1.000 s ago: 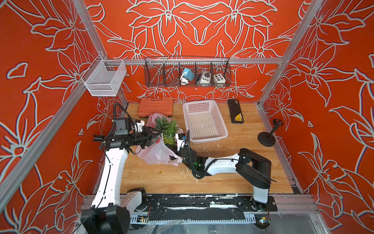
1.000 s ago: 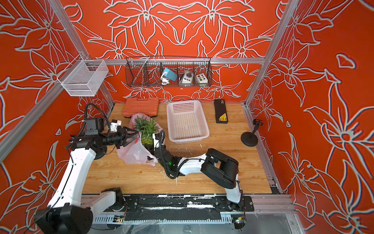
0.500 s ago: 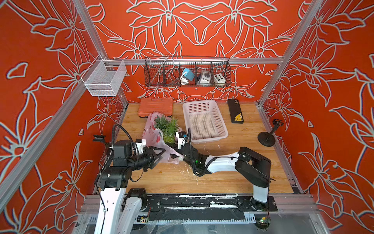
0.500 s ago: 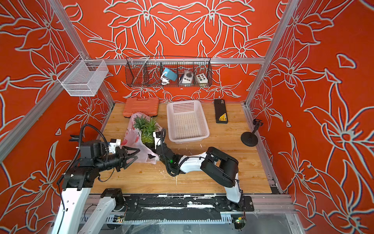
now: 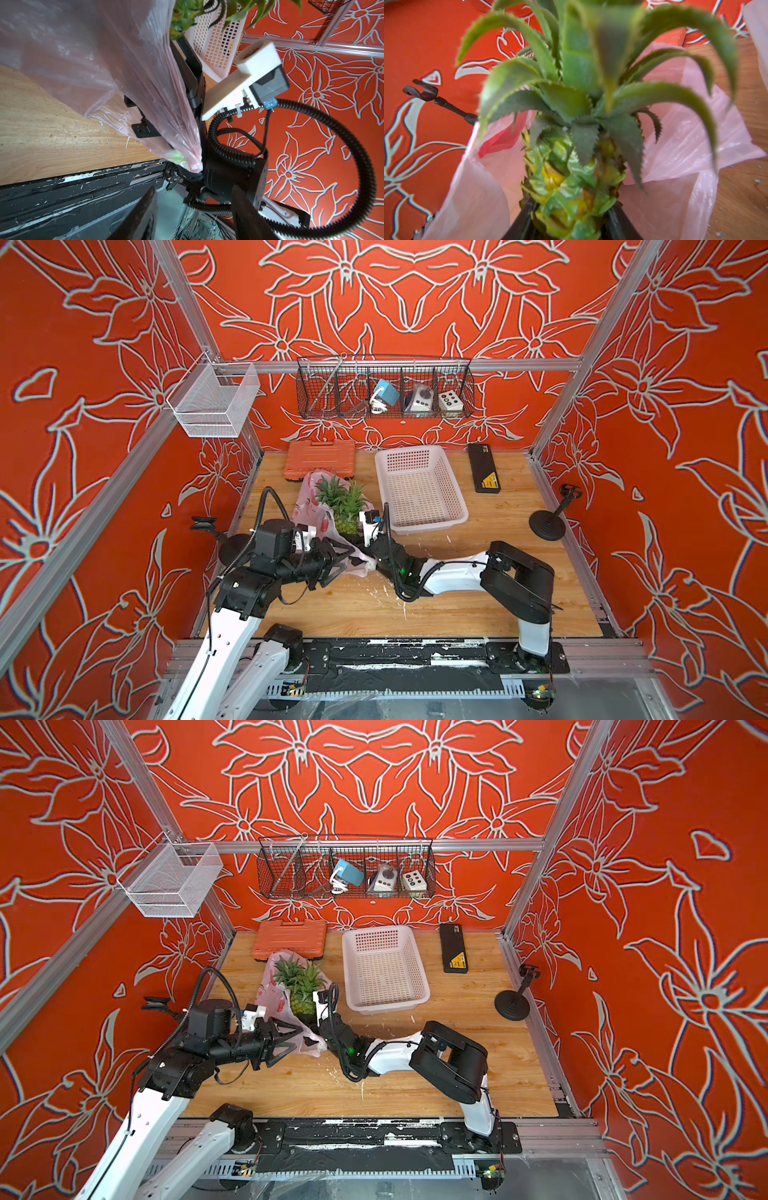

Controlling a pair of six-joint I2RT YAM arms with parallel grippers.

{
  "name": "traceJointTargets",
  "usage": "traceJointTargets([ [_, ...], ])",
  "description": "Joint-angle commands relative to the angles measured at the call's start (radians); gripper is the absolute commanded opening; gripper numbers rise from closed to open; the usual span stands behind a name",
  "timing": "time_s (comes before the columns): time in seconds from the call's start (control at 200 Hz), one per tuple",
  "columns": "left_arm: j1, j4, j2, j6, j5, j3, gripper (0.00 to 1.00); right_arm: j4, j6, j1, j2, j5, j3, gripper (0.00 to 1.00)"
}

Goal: Place the pineapple into a plastic bag & tie a knot
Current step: Place the pineapple in the plastic bag.

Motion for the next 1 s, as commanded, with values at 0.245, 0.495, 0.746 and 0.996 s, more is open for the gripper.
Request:
traceJointTargets([
  [0.245, -0.144, 0.009, 0.153, -0.072, -0.16, 0.061, 0.52, -0.026, -0.037, 0.006, 0.025, 0.045, 0.031, 0.19],
  [0.495, -0.165, 0.013, 0.18, -0.048, -0.171, 0.04, 0.39, -0.028, -0.058, 0.013, 0.026, 0.067, 0.03, 0.19],
  [0.746, -0.165, 0.046, 0.16, -0.043, -0.172, 0.006, 0.03, -0.029, -0.096, 0.025, 0.022, 0.084, 0.024, 0.19],
  [0.996, -0.165, 0.124, 0.059, -0.059, -0.192, 0.026, 0.0, -0.035, -0.039, 0.021, 0.004, 0.017, 0.005, 0.23],
])
